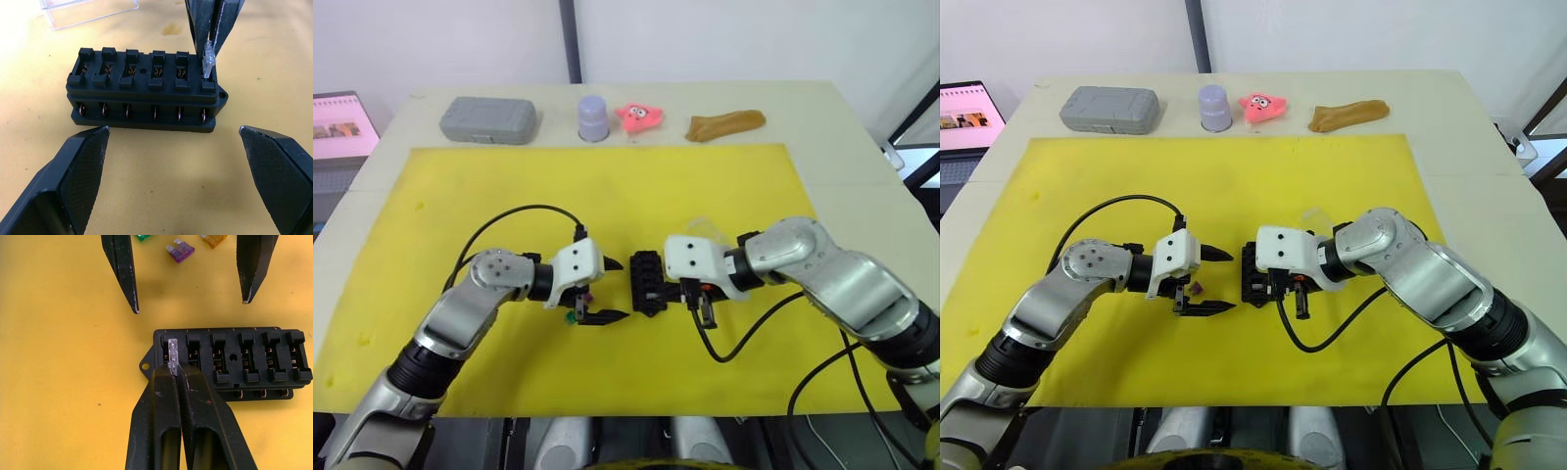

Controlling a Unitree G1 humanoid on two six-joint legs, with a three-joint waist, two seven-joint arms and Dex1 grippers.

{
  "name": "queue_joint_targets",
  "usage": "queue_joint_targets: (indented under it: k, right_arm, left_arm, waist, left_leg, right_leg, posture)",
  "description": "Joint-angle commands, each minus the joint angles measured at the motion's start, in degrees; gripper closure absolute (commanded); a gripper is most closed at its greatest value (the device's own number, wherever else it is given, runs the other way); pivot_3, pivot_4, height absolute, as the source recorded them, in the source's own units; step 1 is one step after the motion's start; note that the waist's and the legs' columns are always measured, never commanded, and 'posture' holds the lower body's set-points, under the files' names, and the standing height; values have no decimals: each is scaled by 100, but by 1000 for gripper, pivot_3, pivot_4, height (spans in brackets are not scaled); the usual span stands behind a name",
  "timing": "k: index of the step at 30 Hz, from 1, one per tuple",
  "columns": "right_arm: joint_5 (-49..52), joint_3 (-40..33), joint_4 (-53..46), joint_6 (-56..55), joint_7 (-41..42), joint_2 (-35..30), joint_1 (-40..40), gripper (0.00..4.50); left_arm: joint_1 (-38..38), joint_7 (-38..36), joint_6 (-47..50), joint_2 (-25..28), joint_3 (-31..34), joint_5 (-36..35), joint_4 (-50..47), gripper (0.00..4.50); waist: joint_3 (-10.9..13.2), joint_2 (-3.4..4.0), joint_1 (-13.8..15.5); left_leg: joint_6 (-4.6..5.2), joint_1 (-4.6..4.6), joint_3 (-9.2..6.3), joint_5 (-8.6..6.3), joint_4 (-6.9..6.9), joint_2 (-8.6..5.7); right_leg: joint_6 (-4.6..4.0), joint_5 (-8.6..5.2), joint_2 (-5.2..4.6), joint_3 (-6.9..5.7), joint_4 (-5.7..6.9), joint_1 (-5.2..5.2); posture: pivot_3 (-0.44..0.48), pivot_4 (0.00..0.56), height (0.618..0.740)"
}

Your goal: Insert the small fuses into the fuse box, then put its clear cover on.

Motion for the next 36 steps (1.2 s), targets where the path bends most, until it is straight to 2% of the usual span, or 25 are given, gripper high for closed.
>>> queue_joint_targets:
  k: [1,36]
  right_arm:
    - [-90,4,-140,-82,-41,50,35,4500]
    - [-694,220,-118,-483,-9,29,123,4500]
  left_arm:
    - [-58,7,-15,-9,59,-25,-160,39]
    - [-84,49,116,-70,44,-29,-202,39]
  waist:
    - [0,0,1]
    - [-3,-1,-3]
  left_leg:
    - [0,0,0,0,0,0]
    - [-1,6,0,0,4,0]
  right_leg:
    - [0,0,0,0,0,0]
    - [0,0,1,0,6,5]
  posture:
    - [0,150,740]
    - [0,150,740]
